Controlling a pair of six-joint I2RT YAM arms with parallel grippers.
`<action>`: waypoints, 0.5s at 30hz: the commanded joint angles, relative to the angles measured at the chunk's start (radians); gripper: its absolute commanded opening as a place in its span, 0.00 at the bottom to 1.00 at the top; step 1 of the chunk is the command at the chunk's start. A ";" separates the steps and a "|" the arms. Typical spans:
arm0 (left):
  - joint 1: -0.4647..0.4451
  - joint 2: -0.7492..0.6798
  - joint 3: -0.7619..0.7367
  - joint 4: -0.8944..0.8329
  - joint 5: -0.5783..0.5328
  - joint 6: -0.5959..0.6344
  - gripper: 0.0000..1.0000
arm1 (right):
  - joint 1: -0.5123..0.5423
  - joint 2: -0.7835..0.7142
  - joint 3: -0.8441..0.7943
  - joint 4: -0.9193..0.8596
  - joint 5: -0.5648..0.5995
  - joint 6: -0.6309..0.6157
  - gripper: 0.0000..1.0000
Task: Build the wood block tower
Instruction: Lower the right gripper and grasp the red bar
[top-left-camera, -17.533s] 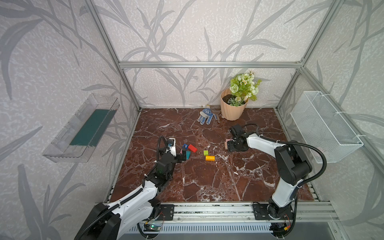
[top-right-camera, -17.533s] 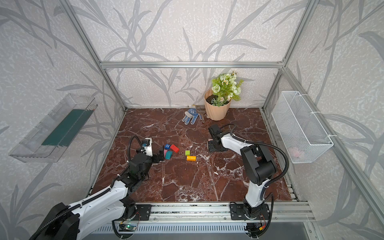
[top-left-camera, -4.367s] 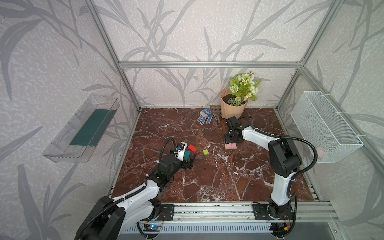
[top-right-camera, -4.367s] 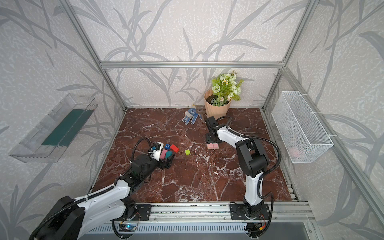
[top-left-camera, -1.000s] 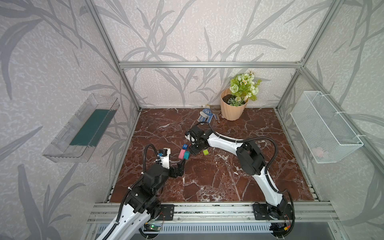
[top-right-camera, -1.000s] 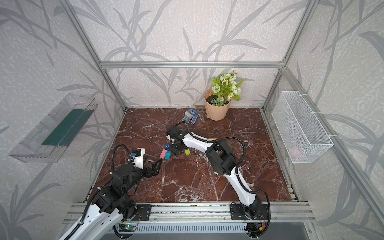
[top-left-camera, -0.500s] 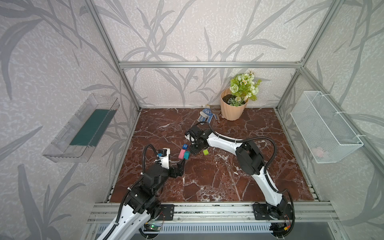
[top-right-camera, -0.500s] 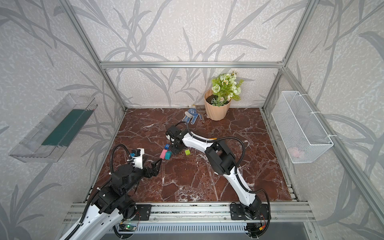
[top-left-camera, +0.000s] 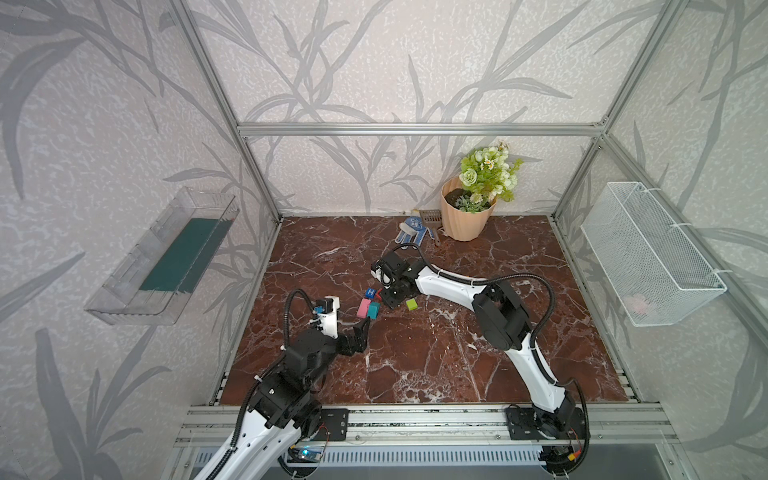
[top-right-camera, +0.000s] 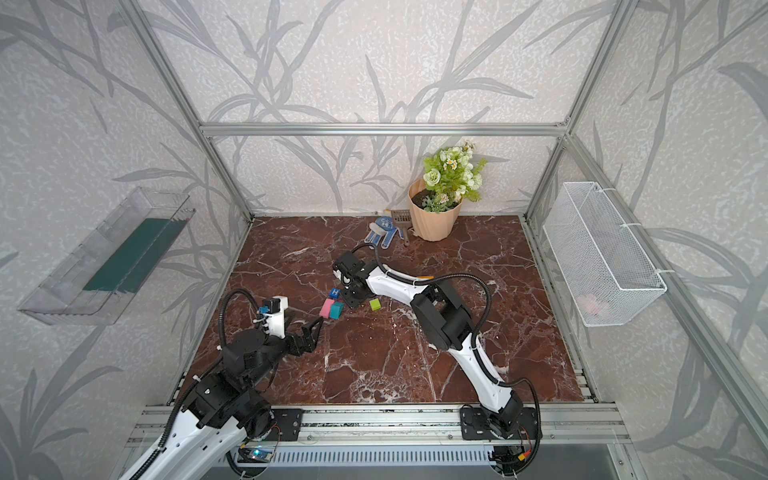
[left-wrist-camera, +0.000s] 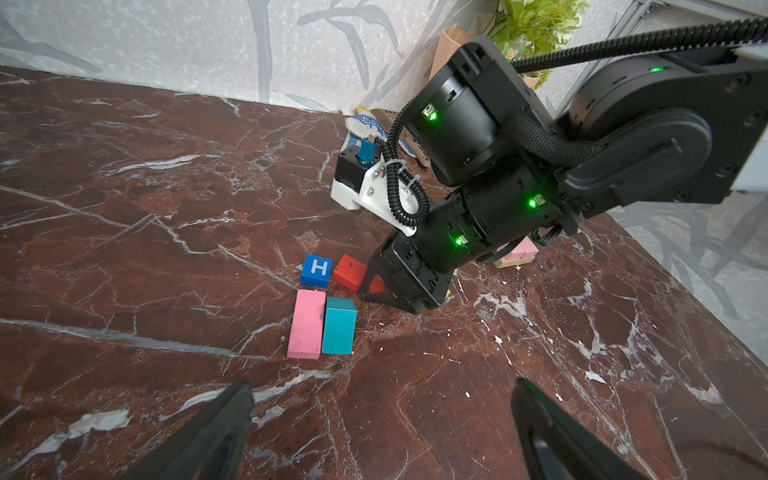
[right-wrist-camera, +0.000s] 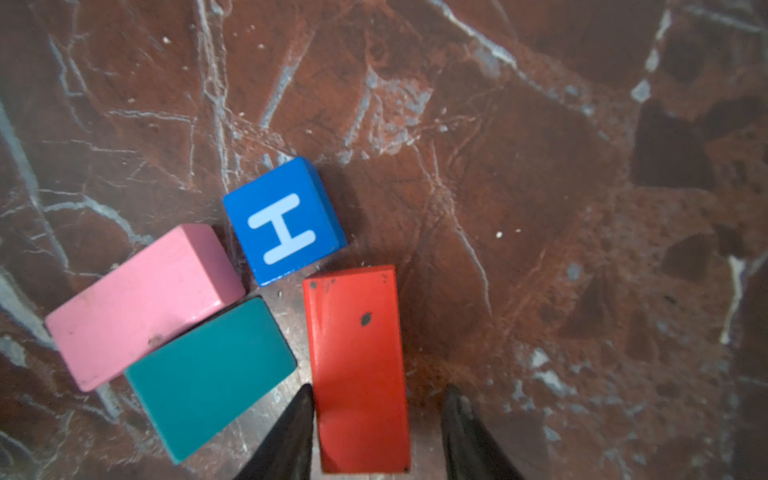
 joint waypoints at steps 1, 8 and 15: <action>-0.002 0.002 -0.009 -0.013 -0.014 -0.014 0.98 | 0.003 -0.063 -0.032 -0.036 0.010 0.004 0.48; -0.002 0.010 -0.008 -0.009 -0.014 -0.014 0.98 | 0.003 -0.183 -0.127 0.004 0.026 0.013 0.44; -0.002 0.012 -0.008 -0.008 -0.009 -0.014 0.98 | -0.003 -0.313 -0.281 0.097 0.040 0.027 0.42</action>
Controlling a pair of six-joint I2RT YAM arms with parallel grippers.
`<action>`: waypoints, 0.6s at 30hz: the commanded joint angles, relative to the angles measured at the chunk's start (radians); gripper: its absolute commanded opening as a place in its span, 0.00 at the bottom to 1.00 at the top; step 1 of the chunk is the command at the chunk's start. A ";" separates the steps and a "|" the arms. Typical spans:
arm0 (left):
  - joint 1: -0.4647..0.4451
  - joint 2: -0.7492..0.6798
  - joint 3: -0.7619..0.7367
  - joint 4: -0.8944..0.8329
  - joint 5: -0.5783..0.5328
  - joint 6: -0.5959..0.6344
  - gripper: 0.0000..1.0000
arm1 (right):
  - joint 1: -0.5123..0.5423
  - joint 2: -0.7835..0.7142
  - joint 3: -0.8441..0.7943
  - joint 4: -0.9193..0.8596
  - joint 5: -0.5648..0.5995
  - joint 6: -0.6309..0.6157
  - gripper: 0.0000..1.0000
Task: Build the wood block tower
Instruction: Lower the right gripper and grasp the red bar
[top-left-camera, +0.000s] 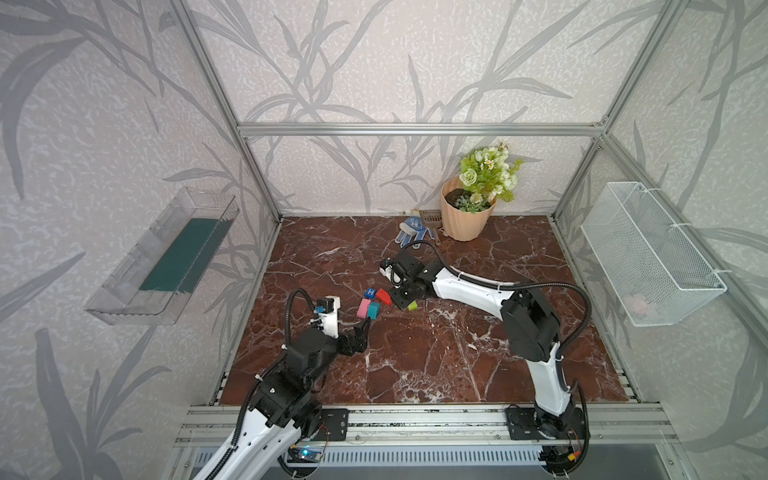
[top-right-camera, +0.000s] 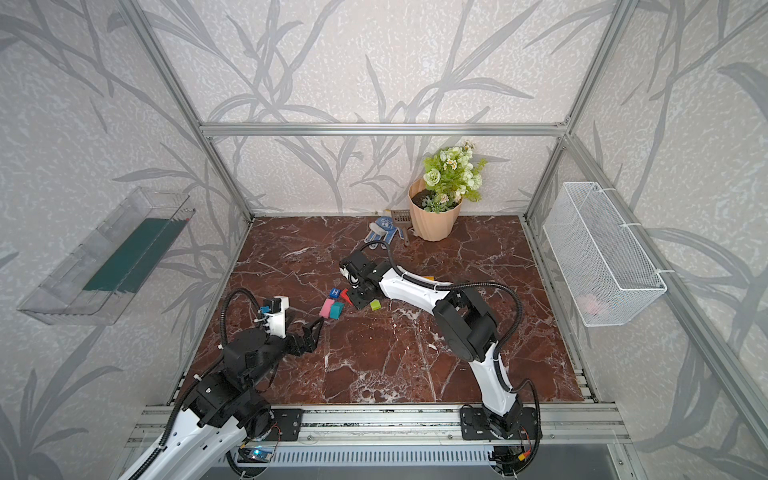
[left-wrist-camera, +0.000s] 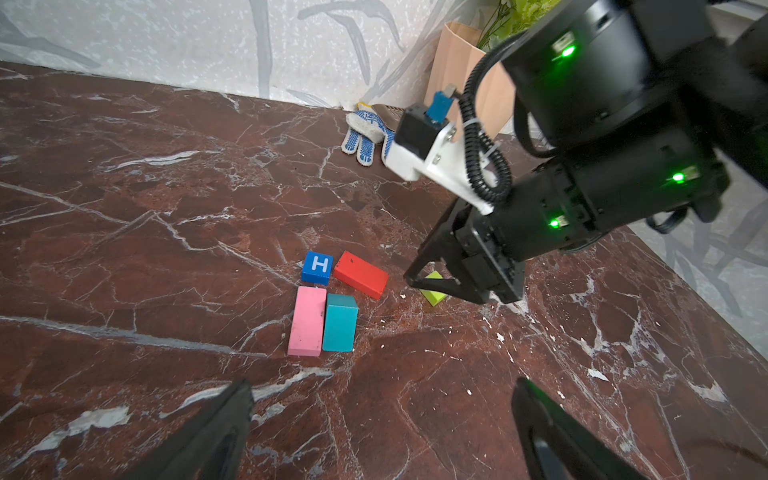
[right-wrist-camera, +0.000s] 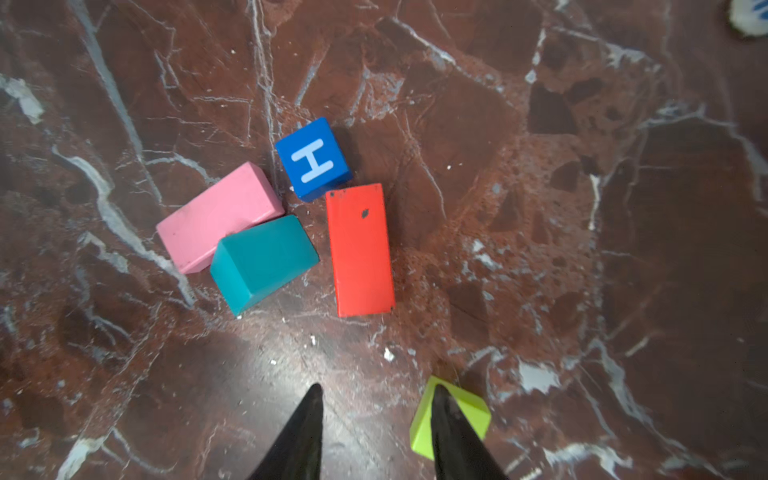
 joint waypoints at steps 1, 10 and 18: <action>-0.002 0.001 -0.008 -0.008 -0.011 -0.014 0.99 | -0.003 -0.048 -0.039 0.049 0.007 0.017 0.43; -0.002 0.004 -0.007 -0.008 -0.010 -0.014 0.98 | -0.003 0.124 0.137 -0.028 -0.053 0.007 0.51; -0.002 0.004 -0.007 -0.006 -0.009 -0.014 0.99 | -0.001 0.232 0.275 -0.111 -0.022 0.006 0.55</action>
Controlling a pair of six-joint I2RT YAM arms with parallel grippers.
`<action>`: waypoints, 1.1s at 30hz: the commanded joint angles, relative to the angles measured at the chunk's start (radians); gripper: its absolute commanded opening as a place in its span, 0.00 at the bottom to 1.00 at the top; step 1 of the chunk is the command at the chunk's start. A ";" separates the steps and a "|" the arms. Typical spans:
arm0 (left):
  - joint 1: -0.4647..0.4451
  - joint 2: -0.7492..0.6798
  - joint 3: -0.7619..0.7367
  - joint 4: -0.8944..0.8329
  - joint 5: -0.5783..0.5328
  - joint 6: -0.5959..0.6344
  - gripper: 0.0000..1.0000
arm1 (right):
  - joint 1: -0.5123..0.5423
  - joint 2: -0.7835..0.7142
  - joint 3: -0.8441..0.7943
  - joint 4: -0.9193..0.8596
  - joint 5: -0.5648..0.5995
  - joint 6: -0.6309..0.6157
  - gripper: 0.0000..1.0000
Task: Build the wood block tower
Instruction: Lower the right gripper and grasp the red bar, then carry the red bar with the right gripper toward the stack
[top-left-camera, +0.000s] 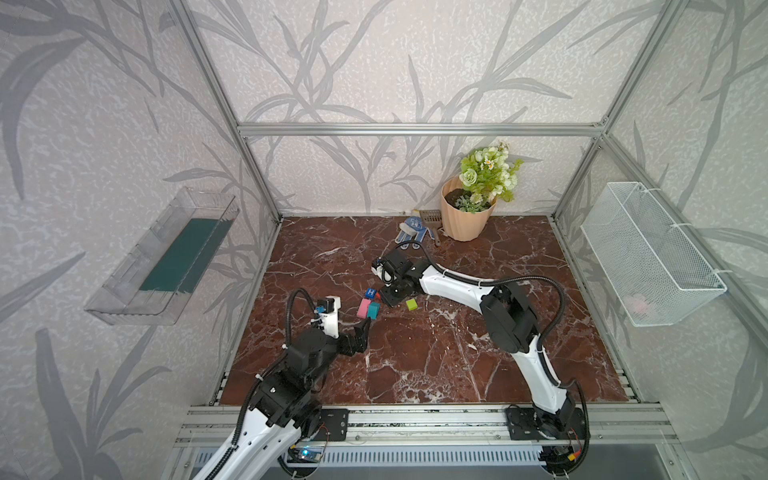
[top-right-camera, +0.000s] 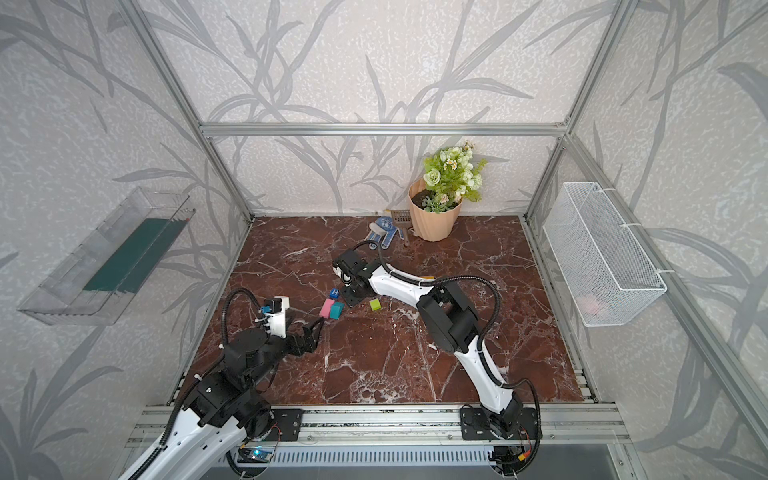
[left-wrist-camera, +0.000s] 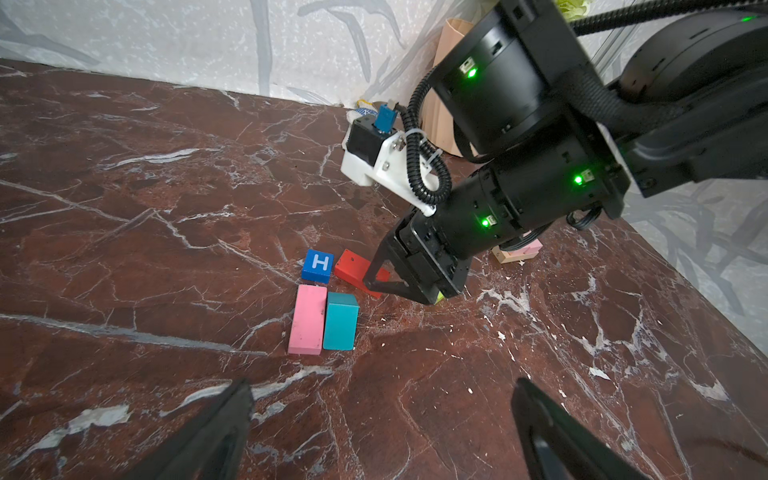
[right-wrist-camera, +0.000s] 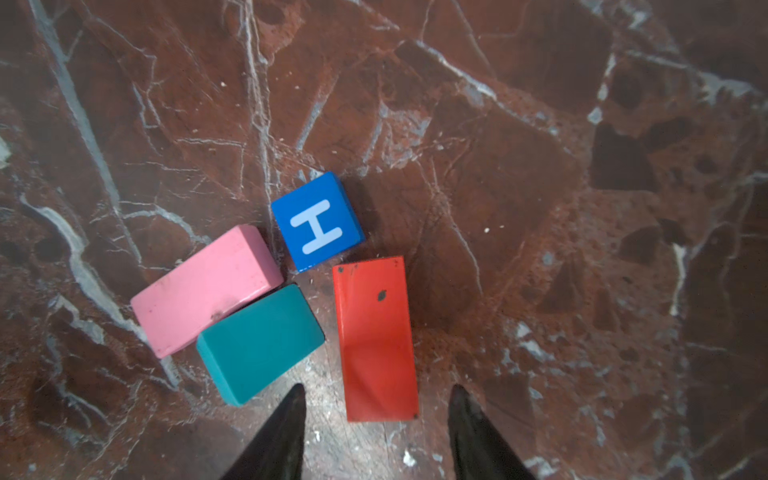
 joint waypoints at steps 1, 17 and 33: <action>-0.002 -0.002 -0.006 -0.008 -0.013 -0.014 0.99 | 0.000 0.032 0.077 -0.085 0.019 -0.001 0.55; -0.002 0.005 -0.006 -0.005 -0.011 -0.014 0.98 | 0.003 0.137 0.171 -0.136 0.019 -0.004 0.53; -0.001 0.009 -0.007 -0.002 -0.016 -0.014 0.99 | 0.014 0.087 0.143 -0.151 0.048 0.003 0.32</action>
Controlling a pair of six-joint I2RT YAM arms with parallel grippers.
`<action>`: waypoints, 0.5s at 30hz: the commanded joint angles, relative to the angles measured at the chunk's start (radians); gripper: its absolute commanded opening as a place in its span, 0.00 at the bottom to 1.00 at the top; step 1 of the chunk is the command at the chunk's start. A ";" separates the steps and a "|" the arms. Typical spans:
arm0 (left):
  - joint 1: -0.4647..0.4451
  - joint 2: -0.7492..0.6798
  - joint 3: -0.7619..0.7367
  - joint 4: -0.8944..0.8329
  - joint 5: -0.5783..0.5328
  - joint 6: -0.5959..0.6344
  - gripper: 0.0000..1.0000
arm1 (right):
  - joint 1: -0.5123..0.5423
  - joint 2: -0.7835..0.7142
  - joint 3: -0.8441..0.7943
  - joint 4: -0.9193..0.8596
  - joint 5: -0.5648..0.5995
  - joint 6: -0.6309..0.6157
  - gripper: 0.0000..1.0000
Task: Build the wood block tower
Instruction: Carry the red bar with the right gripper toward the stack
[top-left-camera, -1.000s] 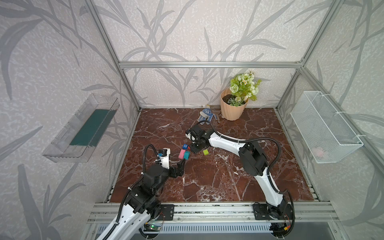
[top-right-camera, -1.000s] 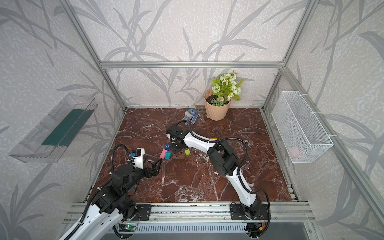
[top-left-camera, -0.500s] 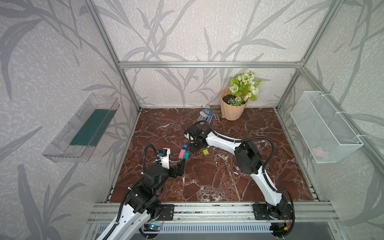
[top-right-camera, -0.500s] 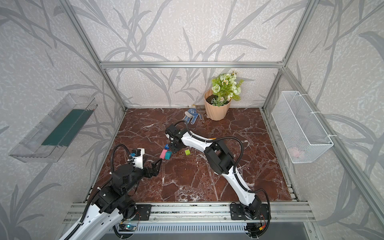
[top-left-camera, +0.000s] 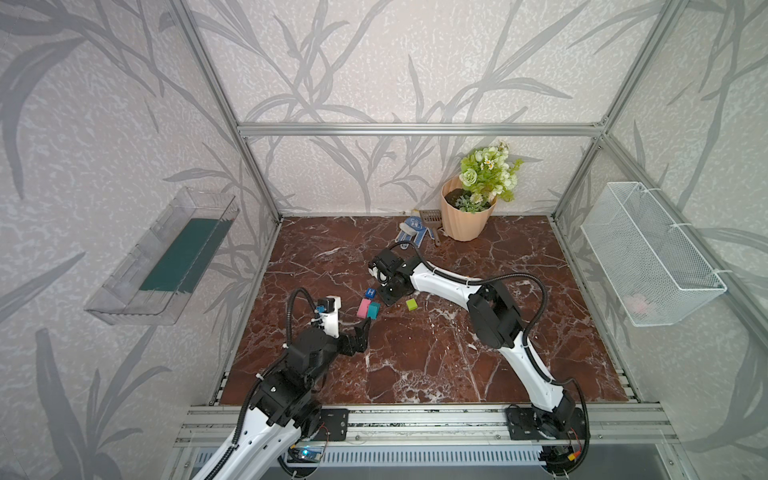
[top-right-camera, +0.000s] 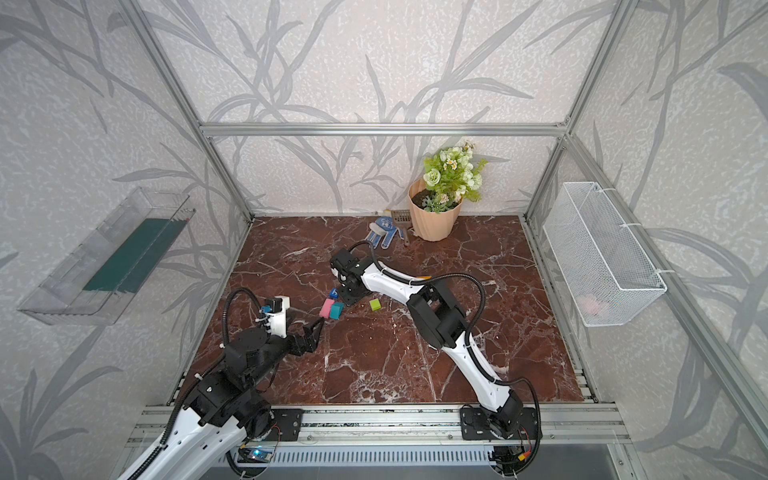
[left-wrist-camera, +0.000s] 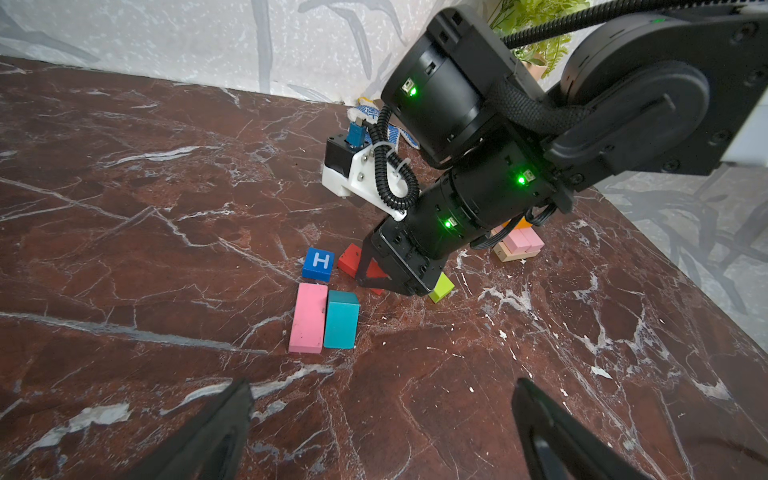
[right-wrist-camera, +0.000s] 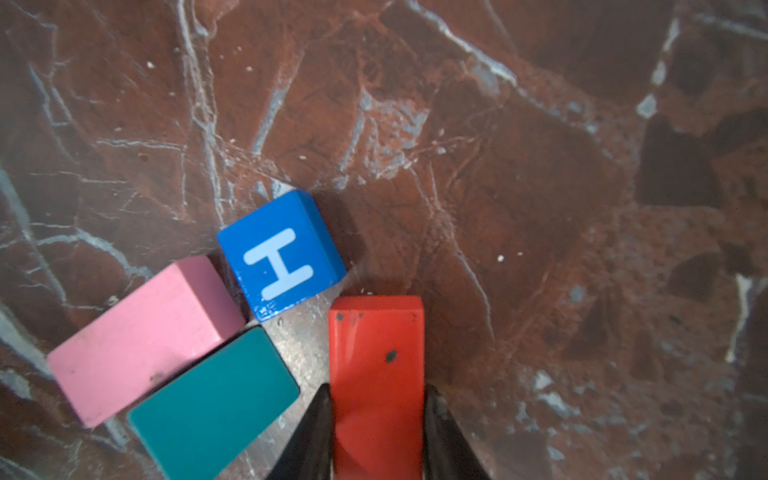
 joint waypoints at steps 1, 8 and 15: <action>-0.001 0.001 -0.006 -0.002 -0.014 -0.014 0.99 | 0.009 -0.066 -0.052 -0.027 0.031 0.002 0.32; -0.002 0.001 -0.006 -0.003 -0.015 -0.014 0.99 | 0.006 -0.342 -0.297 0.049 0.117 0.007 0.29; -0.002 -0.006 -0.008 -0.007 -0.020 -0.017 0.99 | -0.063 -0.659 -0.736 0.202 0.171 0.102 0.27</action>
